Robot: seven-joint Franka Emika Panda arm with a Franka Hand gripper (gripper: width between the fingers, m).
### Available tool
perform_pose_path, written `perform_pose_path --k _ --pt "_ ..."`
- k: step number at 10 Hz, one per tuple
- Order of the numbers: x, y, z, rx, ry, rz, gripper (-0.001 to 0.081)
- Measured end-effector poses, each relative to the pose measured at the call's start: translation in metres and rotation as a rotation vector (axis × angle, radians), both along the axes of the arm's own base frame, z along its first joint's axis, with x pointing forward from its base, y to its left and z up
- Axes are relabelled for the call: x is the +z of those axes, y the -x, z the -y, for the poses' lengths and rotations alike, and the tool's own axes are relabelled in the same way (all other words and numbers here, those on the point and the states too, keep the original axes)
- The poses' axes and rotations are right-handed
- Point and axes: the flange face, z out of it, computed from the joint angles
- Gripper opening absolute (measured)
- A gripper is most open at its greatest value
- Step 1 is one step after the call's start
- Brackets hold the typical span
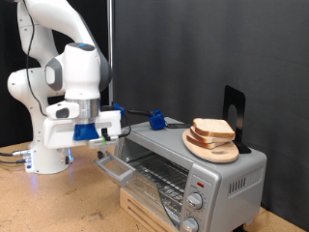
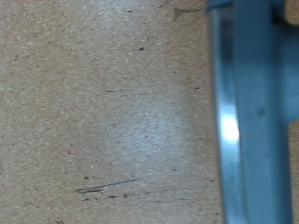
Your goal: Make a piece of toast with the oven
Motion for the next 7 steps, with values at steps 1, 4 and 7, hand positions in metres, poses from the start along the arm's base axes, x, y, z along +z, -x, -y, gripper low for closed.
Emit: perform_pose_path --k 1,4,7 --pt "-0.004 0.0 0.007 -0.008 0.006 0.002 0.08" --pt "-0.014 0.001 0.019 -0.019 0.017 0.005 0.08" --pt "-0.027 0.003 0.031 -0.034 0.04 -0.013 0.08"
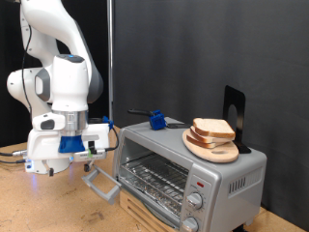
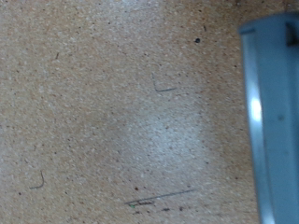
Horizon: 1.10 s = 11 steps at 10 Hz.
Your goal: Make a piece of toast with the oven
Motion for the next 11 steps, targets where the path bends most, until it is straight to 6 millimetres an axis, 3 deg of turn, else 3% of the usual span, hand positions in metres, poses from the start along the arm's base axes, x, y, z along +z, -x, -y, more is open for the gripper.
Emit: perform_pose_path --k 7,11 --pt "-0.051 -0.005 0.028 -0.112 0.054 -0.093 0.08" --pt "-0.091 -0.005 0.031 -0.11 0.11 -0.103 0.0798"
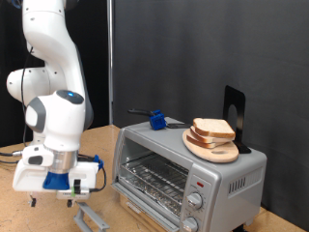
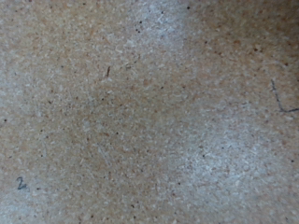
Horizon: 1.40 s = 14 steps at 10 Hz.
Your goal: Make a piece of toast with the oven
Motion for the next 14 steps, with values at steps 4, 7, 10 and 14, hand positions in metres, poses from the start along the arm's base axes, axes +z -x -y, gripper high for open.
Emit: perform_pose_path --k 4,7,10,14 --pt "-0.032 0.003 0.001 0.017 -0.008 0.008 0.0798" --pt "-0.025 0.007 0.008 0.055 -0.068 0.037 0.0798" --pt "-0.003 0.023 0.014 0.068 -0.122 0.06 0.0798" --pt "0.03 0.049 0.012 0.075 -0.137 0.067 0.0798"
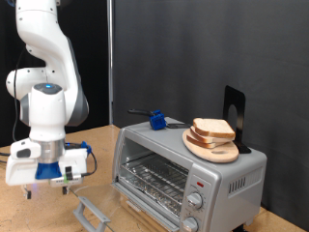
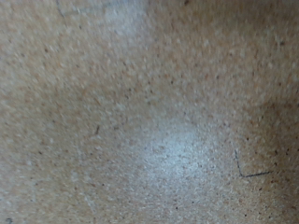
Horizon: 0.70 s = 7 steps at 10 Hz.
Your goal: Make a piece of toast with the oven
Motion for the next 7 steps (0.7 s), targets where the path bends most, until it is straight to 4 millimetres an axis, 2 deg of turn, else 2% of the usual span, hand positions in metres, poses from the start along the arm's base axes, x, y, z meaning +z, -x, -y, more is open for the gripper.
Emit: perform_pose_path --k 6,7 --pt "0.04 0.018 0.01 0.001 -0.014 0.03 0.0799" --pt "0.04 0.017 0.011 0.001 -0.013 0.026 0.0799"
